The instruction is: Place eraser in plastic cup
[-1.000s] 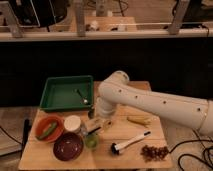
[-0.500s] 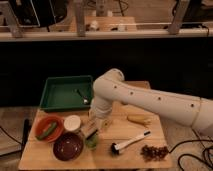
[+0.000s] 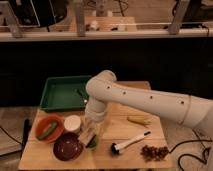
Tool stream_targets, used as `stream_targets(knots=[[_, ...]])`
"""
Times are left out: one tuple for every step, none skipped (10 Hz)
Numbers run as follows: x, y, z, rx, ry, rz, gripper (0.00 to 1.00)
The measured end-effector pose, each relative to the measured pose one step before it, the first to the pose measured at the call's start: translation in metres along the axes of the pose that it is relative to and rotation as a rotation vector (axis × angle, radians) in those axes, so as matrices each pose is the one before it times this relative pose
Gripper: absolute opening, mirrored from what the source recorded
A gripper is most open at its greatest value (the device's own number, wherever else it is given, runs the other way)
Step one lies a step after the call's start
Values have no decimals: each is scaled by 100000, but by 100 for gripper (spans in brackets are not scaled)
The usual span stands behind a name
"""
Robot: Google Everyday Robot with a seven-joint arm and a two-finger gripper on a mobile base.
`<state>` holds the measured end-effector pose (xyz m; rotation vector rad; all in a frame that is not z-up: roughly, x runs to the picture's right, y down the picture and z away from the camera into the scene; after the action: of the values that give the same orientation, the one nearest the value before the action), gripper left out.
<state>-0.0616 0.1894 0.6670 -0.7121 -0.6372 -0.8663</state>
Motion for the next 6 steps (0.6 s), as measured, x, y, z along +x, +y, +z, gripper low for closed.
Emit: stream_targets(knots=[[-318, 131, 177, -1287, -620, -3469, 1], [-283, 102, 176, -1233, -661, -3189, 1], [-281, 107, 233, -1405, -664, -2887, 1], [-320, 109, 312, -1568, -818, -2980, 1], [-143, 122, 220, -958, -506, -1535, 1], [-154, 47, 259, -848, -628, -1522, 1]])
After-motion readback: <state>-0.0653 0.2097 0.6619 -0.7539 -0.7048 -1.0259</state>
